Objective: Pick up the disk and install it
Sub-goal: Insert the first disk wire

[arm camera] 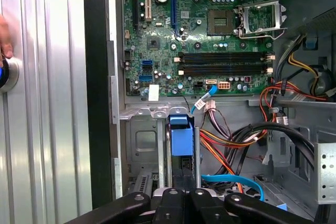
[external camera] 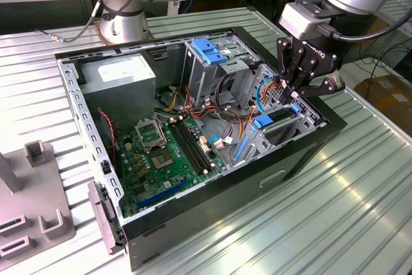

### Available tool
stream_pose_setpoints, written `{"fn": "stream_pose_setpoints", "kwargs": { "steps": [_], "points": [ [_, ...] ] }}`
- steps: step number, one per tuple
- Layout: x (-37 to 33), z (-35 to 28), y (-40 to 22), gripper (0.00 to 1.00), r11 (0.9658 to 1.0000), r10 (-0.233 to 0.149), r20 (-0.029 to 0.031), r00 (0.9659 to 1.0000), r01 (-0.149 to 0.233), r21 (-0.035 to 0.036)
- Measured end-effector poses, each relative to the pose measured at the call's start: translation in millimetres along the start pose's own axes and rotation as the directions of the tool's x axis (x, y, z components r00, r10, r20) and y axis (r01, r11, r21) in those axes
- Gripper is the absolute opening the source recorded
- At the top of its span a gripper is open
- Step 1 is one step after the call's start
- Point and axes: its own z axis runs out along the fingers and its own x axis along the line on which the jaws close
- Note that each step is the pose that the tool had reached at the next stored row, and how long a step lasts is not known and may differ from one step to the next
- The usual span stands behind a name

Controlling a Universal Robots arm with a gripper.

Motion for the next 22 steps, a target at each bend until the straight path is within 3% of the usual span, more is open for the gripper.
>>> {"fn": "stream_pose_setpoints", "kwargs": {
  "steps": [12,14,18,22],
  "points": [
    [-0.3,0.0,-8.8,0.1,0.9994,-0.035,0.0001,0.9994,0.035,-0.0001],
    [-0.5,0.0,-15.9,0.1,0.9993,-0.039,0.0,0.9993,0.039,-0.0001],
    [-0.9,0.1,-24.4,0.1,0.9991,-0.043,0.0001,0.9991,0.043,-0.0001],
    [-0.9,0.1,-27.5,0.1,0.9989,-0.048,0.0001,0.9989,0.048,-0.0001]
  ]
}}
